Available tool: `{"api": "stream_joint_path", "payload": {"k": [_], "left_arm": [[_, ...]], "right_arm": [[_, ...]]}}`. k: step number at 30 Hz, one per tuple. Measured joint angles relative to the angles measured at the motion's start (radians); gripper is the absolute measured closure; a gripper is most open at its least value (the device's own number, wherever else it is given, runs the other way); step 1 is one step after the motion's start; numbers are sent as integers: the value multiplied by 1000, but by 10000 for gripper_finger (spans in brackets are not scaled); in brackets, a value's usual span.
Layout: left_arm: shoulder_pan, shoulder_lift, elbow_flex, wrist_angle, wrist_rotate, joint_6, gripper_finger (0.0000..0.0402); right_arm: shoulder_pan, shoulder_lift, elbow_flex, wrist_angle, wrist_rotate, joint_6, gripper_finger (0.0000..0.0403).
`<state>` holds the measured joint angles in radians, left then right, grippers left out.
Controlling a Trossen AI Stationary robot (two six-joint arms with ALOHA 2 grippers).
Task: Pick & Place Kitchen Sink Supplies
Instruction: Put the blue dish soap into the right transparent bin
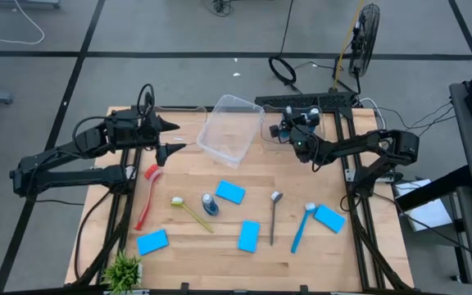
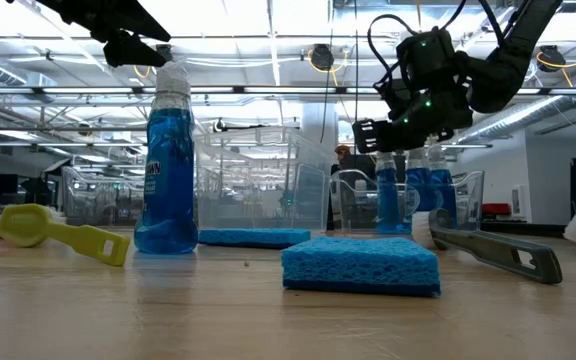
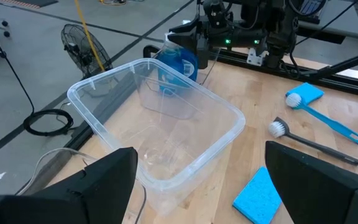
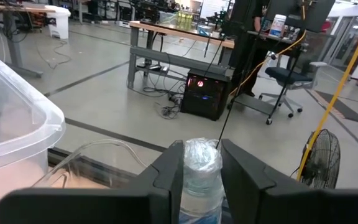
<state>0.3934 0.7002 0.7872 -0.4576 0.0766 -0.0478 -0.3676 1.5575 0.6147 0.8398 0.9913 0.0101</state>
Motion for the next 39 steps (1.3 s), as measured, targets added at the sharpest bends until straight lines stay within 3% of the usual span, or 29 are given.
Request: {"api": "stream_joint_path", "payload": {"k": [25,39], "left_arm": [[0,0,0,10,0,-11,52],[0,0,0,8,0,-10,52]], "right_arm": [[0,1,0,52,10,-62,256],[0,1,0,308,26,-278,240]]}}
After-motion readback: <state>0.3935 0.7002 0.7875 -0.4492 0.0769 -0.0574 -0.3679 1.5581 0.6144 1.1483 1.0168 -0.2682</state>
